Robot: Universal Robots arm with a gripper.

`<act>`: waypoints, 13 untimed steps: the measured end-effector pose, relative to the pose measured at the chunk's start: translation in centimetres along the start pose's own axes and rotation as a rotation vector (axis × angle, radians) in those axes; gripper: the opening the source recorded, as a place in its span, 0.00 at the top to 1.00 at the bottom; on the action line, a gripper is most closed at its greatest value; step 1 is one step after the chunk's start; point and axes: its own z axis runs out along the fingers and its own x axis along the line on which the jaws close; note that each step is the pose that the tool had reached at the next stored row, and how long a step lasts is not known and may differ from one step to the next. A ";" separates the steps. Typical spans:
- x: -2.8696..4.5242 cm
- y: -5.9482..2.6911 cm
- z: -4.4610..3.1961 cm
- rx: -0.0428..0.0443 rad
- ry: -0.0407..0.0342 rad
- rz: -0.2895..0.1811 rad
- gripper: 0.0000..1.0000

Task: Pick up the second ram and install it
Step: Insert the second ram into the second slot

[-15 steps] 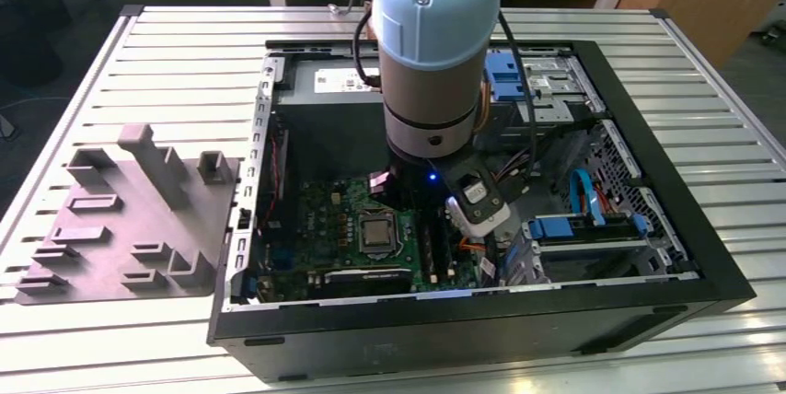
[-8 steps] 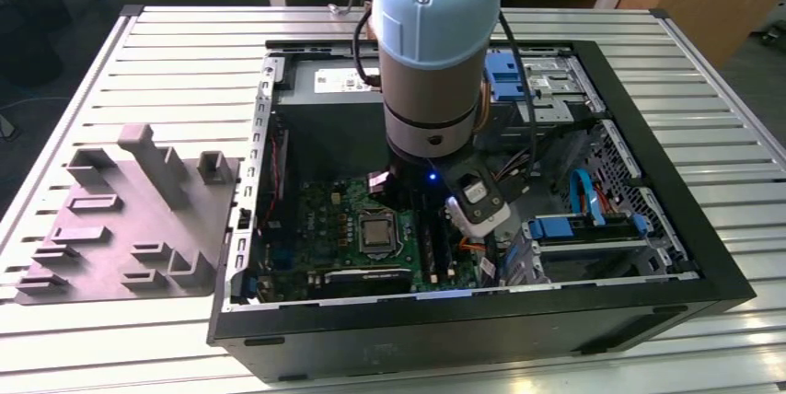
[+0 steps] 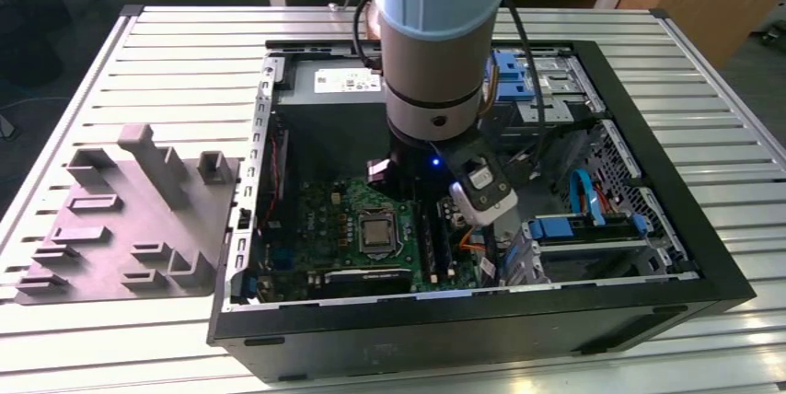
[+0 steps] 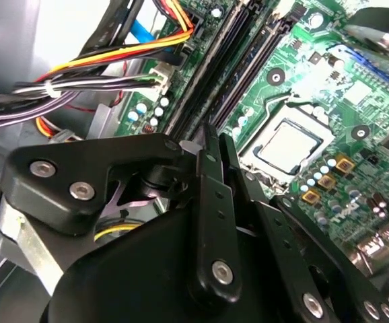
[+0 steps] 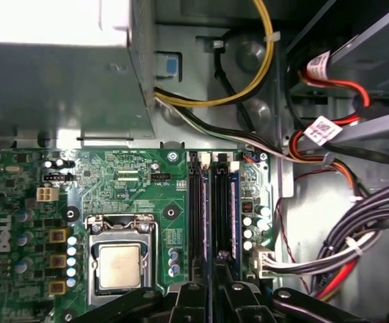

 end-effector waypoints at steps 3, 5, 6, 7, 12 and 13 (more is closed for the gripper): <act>-0.06 0.05 -0.51 -0.0001 0.0000 0.000 0.82; -0.07 0.06 -0.63 -0.0003 -0.0001 0.000 0.82; -0.07 0.06 -0.63 -0.0003 -0.0001 0.000 0.82; -0.07 0.06 -0.63 -0.0004 -0.0001 0.000 0.82; -0.08 0.06 -0.67 -0.0002 0.0000 0.000 0.82; -0.08 0.06 -0.68 -0.0001 0.0000 0.000 0.83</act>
